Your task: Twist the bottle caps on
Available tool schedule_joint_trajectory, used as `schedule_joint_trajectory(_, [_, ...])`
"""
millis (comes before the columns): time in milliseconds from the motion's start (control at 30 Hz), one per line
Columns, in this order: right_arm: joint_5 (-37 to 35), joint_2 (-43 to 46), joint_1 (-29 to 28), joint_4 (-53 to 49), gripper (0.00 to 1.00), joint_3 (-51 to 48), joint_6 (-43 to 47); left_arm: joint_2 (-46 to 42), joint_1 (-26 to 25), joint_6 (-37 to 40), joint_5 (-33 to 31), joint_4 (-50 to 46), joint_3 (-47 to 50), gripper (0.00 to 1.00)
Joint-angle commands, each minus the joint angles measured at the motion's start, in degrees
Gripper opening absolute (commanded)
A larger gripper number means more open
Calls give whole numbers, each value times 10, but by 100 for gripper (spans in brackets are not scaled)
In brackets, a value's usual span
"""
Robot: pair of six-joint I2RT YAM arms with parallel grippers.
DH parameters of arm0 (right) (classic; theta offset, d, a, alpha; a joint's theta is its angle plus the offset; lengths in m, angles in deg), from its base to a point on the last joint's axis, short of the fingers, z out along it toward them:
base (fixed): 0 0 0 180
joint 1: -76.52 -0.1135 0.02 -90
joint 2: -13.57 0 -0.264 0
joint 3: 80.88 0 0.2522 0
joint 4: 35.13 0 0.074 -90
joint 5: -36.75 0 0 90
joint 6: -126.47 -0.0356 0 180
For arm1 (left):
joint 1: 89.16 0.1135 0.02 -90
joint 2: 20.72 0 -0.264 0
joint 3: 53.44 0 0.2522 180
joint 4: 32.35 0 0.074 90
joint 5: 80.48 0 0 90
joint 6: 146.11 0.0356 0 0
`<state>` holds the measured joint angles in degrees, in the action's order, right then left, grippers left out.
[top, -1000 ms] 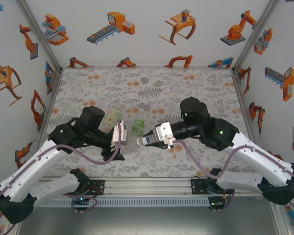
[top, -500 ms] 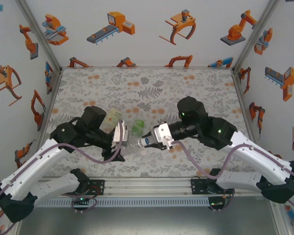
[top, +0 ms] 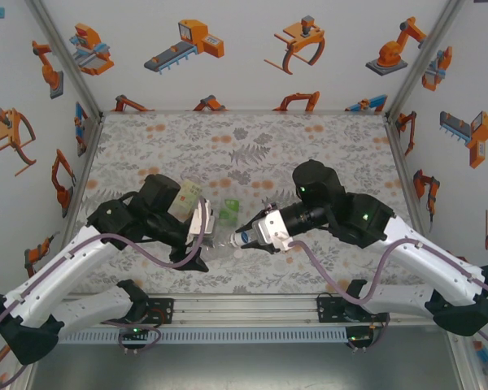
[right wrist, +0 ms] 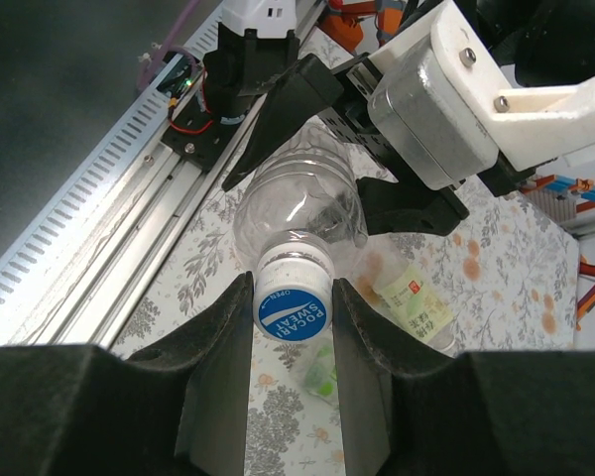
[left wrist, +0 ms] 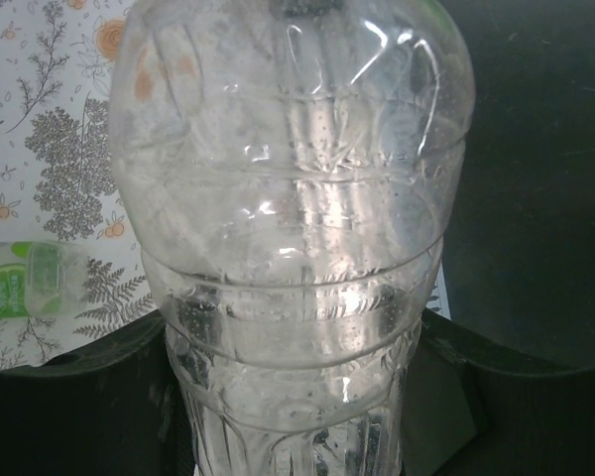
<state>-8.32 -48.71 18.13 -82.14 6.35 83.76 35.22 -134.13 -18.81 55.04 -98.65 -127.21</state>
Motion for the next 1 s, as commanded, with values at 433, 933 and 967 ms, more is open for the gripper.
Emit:
schedule_joint_trajectory(433, [-134, 4, -12, 182, 0, -97, -488, -25, -4, -18, -60, 122, 9, 0])
schedule_joint_trajectory(933, [-439, 9, 26, 111, 0, -147, -1206, -8, -5, -105, -197, 327, 76, 0])
schedule_joint_trajectory(967, [-443, 20, 37, 113, 0, -161, -1250, -8, -5, -108, -200, 338, 80, 0])
